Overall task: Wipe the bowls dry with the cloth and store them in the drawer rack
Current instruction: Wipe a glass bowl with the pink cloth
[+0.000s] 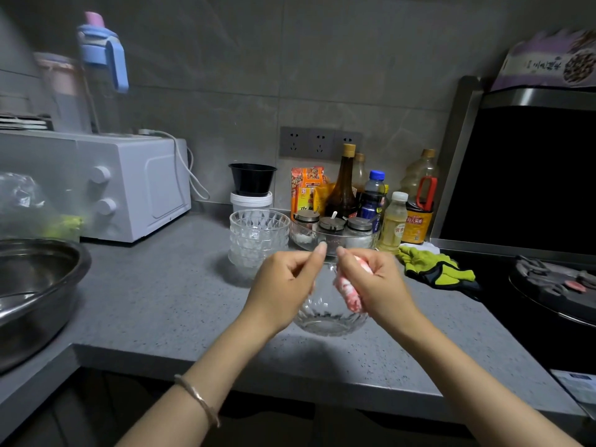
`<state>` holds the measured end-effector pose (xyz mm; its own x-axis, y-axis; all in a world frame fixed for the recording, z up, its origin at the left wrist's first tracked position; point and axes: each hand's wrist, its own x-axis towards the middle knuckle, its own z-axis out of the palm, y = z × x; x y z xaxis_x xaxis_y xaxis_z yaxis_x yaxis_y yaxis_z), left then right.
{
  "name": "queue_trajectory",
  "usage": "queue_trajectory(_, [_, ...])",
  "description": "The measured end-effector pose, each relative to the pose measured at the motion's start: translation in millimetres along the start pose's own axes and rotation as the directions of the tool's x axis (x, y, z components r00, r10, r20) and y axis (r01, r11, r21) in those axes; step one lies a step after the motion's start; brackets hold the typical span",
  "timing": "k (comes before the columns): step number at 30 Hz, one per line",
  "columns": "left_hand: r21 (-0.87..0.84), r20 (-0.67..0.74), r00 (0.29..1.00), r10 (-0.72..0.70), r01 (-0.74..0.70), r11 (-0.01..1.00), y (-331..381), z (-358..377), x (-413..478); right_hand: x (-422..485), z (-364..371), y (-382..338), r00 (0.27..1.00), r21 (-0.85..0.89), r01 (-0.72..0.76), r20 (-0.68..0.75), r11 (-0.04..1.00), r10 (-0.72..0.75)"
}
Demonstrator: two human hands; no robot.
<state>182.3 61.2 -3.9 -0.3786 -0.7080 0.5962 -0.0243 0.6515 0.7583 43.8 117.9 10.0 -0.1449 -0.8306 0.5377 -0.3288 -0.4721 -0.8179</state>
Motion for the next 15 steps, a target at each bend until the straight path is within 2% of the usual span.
queue_trajectory(2, [0.021,-0.075,0.996,0.049,-0.048,0.999,-0.9,2.7,1.9,-0.5,5.3,0.2,0.999,-0.006,0.032,0.017,0.999,-0.032])
queue_trajectory(4, [-0.076,-0.133,0.991,-0.001,-0.009,0.997,-4.9,2.2,2.6,-1.4,9.8,1.2,0.998,0.002,0.047,0.035,0.999,-0.047])
queue_trajectory(6, [-0.28,-0.171,0.975,-0.141,0.089,0.956,-5.5,3.2,-0.6,-2.0,9.4,1.4,0.999,0.035,0.029,0.041,0.999,-0.03])
queue_trajectory(8, [-0.492,-0.203,0.92,-0.335,0.201,0.847,-6.1,5.7,-1.8,-3.5,6.1,2.0,1.0,0.119,-0.029,0.006,0.992,0.028])
queue_trajectory(10, [-0.637,-0.209,0.866,-0.454,0.231,0.735,-12.2,5.2,-0.9,-5.9,3.6,3.4,0.994,0.194,-0.095,-0.031,0.976,0.102])
queue_trajectory(12, [-0.642,-0.16,0.879,-0.449,0.253,0.723,-16.5,0.1,1.5,-7.2,3.1,2.4,0.987,0.215,-0.136,-0.053,0.967,0.151])
queue_trajectory(15, [-0.396,-0.058,0.937,-0.344,0.295,0.87,-12.6,-7.0,4.1,-2.2,-0.3,-4.1,0.987,0.178,-0.115,-0.095,0.977,0.133])
